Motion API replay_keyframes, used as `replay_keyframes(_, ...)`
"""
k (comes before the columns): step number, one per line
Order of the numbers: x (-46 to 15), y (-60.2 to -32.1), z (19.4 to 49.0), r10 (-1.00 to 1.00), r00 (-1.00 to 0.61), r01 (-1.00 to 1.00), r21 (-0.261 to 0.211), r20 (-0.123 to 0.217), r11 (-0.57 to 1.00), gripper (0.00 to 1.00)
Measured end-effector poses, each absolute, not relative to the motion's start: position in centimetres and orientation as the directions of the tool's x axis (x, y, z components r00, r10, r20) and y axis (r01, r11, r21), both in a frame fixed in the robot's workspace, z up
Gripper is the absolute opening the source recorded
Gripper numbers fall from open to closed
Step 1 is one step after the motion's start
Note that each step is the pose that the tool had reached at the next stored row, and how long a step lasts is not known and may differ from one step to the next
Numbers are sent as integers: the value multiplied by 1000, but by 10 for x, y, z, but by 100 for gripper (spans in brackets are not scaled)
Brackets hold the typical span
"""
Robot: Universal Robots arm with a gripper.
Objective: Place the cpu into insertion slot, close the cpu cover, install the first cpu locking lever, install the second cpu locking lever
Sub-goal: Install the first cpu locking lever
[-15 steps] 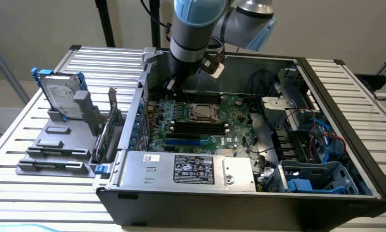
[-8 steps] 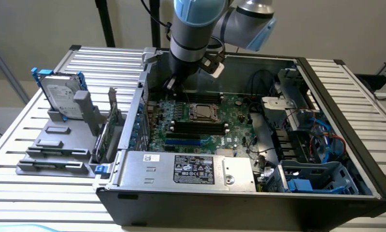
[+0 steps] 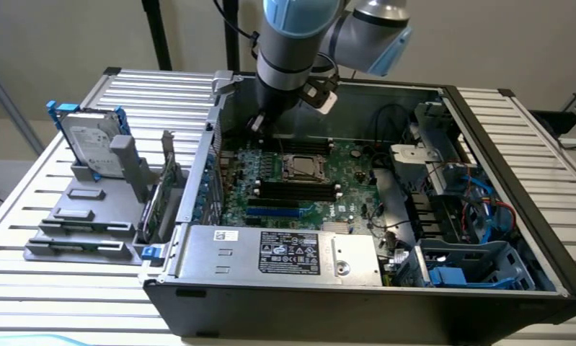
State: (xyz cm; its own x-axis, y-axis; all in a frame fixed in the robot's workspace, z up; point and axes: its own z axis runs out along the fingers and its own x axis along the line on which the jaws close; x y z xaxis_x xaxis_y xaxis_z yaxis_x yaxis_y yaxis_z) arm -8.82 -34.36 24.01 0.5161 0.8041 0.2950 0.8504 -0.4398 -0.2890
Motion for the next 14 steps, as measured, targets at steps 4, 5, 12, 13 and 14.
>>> replay_keyframes(4, -79, -343, 240, 803, 517, 850, -290, 297, -440, 11)
replay_keyframes(5, -76, -343, 240, 803, 517, 850, -290, 296, -440, 11)
replay_keyframes(12, -54, -343, 239, 803, 518, 849, -292, 295, -440, 11)
replay_keyframes(13, -51, -344, 239, 803, 518, 849, -292, 295, -440, 11)
replay_keyframes(14, -50, -344, 239, 803, 518, 849, -292, 295, -440, 11)
